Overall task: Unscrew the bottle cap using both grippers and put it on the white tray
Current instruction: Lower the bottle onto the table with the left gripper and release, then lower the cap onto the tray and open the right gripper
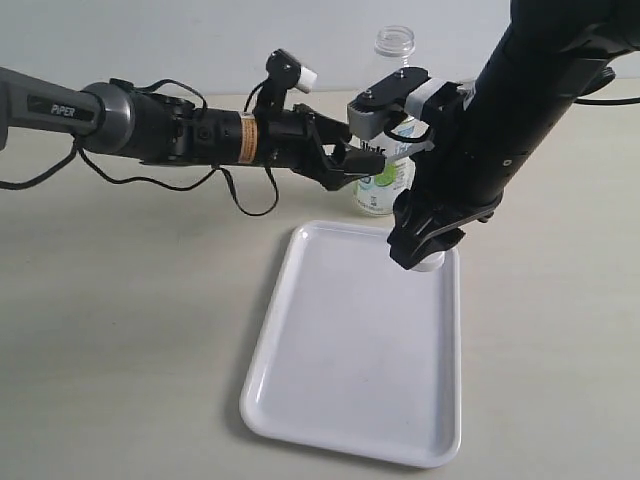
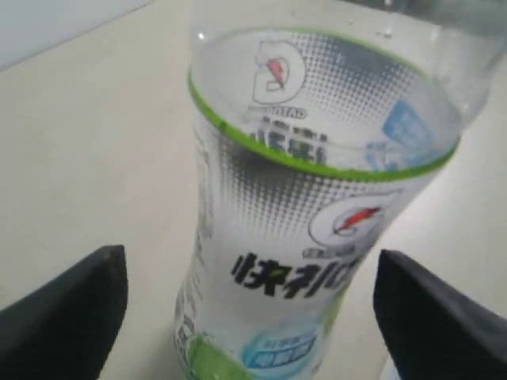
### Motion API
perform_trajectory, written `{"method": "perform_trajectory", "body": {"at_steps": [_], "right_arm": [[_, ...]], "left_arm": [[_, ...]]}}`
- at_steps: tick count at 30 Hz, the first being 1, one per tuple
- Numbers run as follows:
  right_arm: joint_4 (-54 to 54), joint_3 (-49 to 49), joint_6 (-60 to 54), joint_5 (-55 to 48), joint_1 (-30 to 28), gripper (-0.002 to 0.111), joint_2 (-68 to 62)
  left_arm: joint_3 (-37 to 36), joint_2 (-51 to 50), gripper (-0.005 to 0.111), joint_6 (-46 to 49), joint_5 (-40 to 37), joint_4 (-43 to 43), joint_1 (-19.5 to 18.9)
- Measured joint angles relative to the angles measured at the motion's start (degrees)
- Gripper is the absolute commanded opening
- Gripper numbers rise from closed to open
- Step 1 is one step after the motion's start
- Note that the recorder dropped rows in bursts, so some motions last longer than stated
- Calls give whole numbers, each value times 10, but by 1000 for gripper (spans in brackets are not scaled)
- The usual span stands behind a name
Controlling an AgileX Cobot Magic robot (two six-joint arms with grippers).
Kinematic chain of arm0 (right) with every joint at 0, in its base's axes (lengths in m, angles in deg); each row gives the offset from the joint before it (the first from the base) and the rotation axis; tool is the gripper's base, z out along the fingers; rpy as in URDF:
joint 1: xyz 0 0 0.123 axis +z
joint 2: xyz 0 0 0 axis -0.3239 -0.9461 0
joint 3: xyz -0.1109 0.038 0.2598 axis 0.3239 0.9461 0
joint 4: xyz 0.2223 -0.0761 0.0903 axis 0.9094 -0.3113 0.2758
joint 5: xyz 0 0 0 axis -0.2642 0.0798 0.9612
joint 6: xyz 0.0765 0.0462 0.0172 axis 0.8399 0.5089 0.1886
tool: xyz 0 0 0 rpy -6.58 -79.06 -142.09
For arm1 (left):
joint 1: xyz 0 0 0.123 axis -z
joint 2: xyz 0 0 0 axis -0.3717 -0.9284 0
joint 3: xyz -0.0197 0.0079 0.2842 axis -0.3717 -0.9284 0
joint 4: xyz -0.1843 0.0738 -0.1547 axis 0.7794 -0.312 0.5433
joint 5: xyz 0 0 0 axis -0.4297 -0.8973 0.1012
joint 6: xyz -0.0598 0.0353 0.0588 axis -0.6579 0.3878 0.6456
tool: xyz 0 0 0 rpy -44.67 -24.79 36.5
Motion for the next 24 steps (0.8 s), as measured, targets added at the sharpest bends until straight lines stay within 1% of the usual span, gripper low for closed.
{"method": "perform_trajectory", "body": {"at_steps": [3,5,6,8,9,10,11,12,13,14,17,21,24], "right_arm": [[0,0,0,0,0,0,0],[0,0,0,0,0,0,0],[2,0,0,0,0,0,0],[13,0,0,-1,0,0,0],[17,4,1,-3,0,0,-1],[18,6,1,-3,0,0,-4],[22,11,1,-3,0,0,-13],[27,15,1,-3,0,0,-20],[32,25,1,5,2,0,-34],[32,29,0,13,5,0,-41],[30,41,0,44,28,0,-60],[28,47,2,81,66,0,-86],[1,47,25,106,86,0,-105]], "left_arm": [[0,10,81,-39,45,-33,-30],[0,16,81,-75,74,-76,-56],[0,16,81,-82,87,-83,-65],[0,16,81,-105,133,-93,-93],[0,16,81,-121,167,-94,-118],[0,16,81,-130,185,-94,-132],[0,16,81,-146,209,-94,-157],[0,16,81,-151,213,-91,-171],[0,16,81,-158,217,-87,-193],[0,16,81,-164,219,-84,-203],[1,16,81,-174,219,-83,-217],[1,16,81,-179,220,-89,-216],[1,16,81,-179,220,-91,-216]]}}
